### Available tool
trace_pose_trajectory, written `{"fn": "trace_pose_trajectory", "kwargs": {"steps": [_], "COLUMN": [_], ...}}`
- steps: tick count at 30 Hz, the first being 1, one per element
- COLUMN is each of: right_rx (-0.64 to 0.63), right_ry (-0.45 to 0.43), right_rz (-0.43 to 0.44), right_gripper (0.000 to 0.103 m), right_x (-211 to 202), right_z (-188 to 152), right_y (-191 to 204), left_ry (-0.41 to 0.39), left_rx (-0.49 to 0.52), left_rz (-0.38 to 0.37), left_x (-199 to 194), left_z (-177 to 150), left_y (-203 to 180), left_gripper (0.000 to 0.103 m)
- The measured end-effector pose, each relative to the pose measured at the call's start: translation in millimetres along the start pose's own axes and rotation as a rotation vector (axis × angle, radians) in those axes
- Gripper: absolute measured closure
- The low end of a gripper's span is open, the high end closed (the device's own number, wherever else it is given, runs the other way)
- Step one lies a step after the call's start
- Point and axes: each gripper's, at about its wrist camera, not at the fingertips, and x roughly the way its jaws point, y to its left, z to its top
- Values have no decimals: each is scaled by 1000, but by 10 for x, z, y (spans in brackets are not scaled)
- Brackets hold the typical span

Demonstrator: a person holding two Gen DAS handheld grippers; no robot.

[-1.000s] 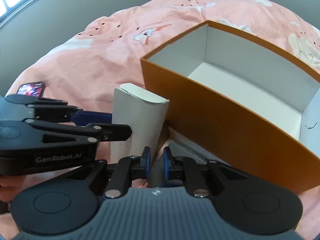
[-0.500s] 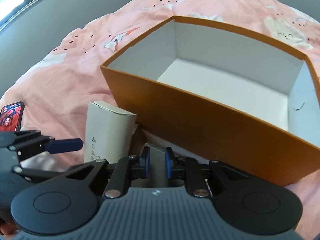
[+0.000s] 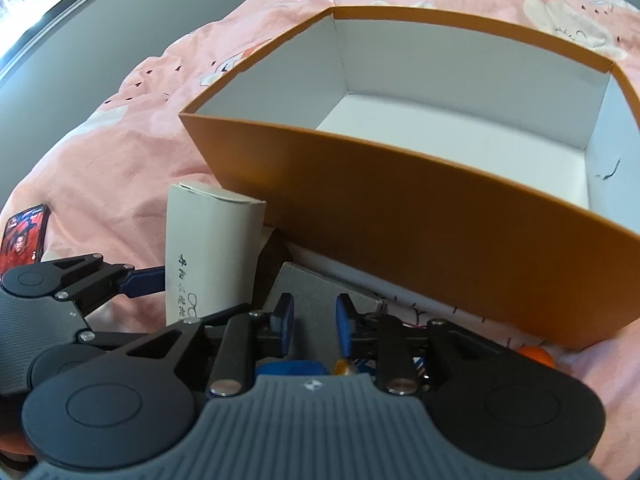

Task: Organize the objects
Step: 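Hold the glasses case in the left gripper while the right gripper grasps the gold box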

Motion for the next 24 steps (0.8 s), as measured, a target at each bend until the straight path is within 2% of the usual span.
{"fn": "trace_pose_trajectory", "kwargs": {"steps": [7, 13, 18, 24], "right_rx": [-78, -168, -257, -374], "right_ry": [-32, 11, 84, 137], "right_rz": [43, 75, 75, 53], "right_gripper": [78, 77, 63, 55], "right_x": [-65, 47, 268, 528], "right_z": [27, 123, 157, 200], "right_y": [124, 351, 528, 659], "left_ry": [-7, -78, -88, -84], "left_rx": [-144, -217, -302, -357], "left_rz": [-81, -70, -76, -93], "left_x": [-317, -572, -491, -363], "left_z": [-28, 26, 6, -48], "left_y": [424, 729, 958, 1141], "left_gripper": [35, 35, 34, 34]}}
